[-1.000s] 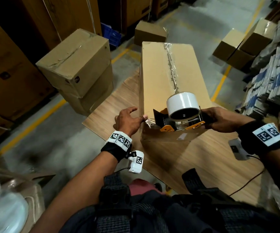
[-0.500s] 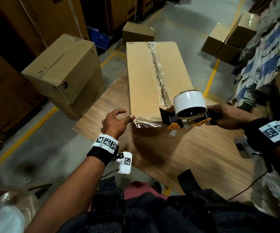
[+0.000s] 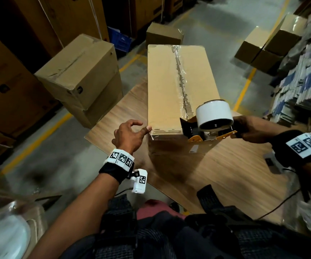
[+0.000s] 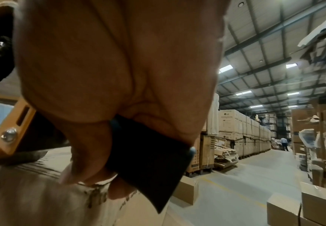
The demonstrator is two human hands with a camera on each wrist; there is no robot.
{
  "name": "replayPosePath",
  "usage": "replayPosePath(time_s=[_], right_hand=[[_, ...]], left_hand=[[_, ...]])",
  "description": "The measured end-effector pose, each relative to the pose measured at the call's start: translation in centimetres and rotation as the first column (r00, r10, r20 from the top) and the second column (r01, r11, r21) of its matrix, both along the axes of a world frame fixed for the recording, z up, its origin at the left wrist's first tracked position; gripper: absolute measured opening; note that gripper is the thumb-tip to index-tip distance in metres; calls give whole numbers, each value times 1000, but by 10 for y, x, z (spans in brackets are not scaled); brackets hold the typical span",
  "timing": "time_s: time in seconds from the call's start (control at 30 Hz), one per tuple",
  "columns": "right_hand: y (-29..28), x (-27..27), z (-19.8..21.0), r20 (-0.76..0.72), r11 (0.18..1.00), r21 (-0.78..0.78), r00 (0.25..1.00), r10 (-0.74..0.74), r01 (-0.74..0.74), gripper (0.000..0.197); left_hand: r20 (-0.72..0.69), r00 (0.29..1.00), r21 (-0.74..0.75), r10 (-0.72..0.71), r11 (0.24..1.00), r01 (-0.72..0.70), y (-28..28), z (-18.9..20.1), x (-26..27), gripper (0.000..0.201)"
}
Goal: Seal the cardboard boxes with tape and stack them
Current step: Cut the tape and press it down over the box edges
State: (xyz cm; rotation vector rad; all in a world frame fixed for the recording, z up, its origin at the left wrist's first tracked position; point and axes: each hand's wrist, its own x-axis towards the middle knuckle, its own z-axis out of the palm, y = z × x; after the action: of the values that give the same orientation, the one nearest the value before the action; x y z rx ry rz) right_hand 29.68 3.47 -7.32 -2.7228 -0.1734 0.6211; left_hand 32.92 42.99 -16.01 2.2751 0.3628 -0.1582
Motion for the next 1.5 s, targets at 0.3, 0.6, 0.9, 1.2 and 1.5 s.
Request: replayPosePath(time_s=[0.3, 0.6, 0.9, 1.2, 1.5], right_hand=[[-1, 7, 0, -38, 999, 43, 999, 17, -16, 48], [-19, 1, 11, -57, 1000, -20, 998, 9, -10, 43], [-63, -24, 33, -13, 992, -22, 992, -128, 128, 49], [-89, -24, 39, 21, 996, -43, 997, -76, 77, 44], [-103, -34, 11, 18, 989, -90, 993, -114, 115, 32]], left_hand=[[245, 458, 543, -855, 512, 666, -61, -13, -42, 69], [219, 458, 644, -862, 480, 596, -69, -32, -46, 90], [227, 479, 634, -848, 502, 589, -71, -36, -50, 90], [209, 485, 631, -849, 496, 596, -69, -31, -50, 92], [124, 527, 653, -841, 469, 594, -77, -28, -53, 93]])
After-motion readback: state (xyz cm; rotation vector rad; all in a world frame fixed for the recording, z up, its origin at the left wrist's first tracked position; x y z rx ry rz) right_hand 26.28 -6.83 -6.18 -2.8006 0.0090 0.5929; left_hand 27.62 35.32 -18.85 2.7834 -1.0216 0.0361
